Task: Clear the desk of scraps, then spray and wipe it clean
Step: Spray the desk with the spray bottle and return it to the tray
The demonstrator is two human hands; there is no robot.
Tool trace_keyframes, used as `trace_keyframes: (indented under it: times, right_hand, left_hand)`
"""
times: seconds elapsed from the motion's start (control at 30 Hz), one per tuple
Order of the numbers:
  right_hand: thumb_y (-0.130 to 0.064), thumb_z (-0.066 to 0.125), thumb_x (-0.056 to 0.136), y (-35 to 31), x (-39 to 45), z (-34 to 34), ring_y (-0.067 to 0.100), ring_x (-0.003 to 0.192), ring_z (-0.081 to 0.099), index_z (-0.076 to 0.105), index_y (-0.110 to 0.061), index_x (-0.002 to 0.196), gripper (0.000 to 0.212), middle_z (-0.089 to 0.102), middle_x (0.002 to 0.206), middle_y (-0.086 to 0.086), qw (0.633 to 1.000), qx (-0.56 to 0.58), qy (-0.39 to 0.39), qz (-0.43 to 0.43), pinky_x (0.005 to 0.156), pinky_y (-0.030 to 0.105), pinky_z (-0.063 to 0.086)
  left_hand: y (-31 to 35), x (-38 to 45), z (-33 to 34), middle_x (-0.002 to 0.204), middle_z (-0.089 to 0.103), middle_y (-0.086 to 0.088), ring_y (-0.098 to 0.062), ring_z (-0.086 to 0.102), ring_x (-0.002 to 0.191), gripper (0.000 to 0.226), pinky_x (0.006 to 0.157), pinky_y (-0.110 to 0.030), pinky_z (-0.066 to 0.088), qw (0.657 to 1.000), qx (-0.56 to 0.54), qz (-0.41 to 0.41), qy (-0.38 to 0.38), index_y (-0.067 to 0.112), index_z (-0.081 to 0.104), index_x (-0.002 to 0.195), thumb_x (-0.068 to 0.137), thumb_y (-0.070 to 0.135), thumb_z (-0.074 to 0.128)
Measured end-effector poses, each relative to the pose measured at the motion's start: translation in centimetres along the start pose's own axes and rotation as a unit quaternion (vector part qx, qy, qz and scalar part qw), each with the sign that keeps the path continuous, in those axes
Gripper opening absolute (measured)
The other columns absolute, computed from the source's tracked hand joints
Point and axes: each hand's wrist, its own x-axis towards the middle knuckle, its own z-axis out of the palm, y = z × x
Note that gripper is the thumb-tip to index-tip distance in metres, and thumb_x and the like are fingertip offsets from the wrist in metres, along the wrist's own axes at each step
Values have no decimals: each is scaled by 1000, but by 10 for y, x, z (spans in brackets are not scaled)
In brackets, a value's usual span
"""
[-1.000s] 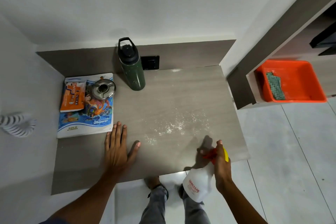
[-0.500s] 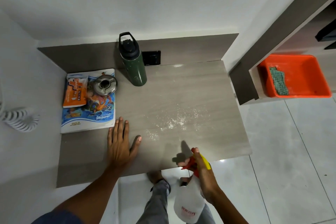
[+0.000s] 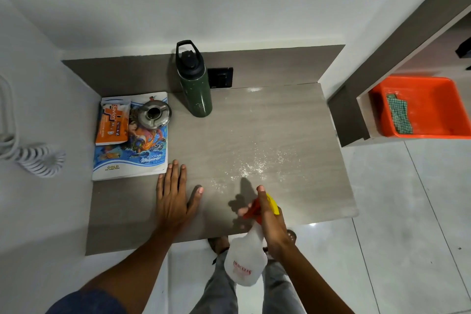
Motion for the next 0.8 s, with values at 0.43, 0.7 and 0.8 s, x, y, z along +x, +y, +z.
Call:
trace_keyframes:
  times: [0.43,0.7,0.8]
  right_hand:
    - [-67,53,106,-21,24,-74,32,83,82,69,-12,86,61,84,98,20,986,119,113,7,83,53,67]
    - [-63,52,109,6,16,-84,16,52,63,55,-23,62,62,62,57,4,978,34,199,-44,70,39,54]
    - [-67,53,106,21,11,-85,26,67,71,62,-17,72,62,71,67,12,983,43,178,-14,79,47,63]
  left_hand:
    - [0,-2,-1,181,25,-13,-33,27,168,83,137,-54,23,1000,-2,6,4,9,33,170,106,62,35]
    - [1,-3,-3,181,25,-15,-34,26,168,84,137,-54,22,1000,-3,14,0,7,32,170,105,61,35]
    - [-1,-3,-4,181,23,-14,-33,24,169,84,138,-54,21,1000,-4,15,-5,8,31,170,106,61,35]
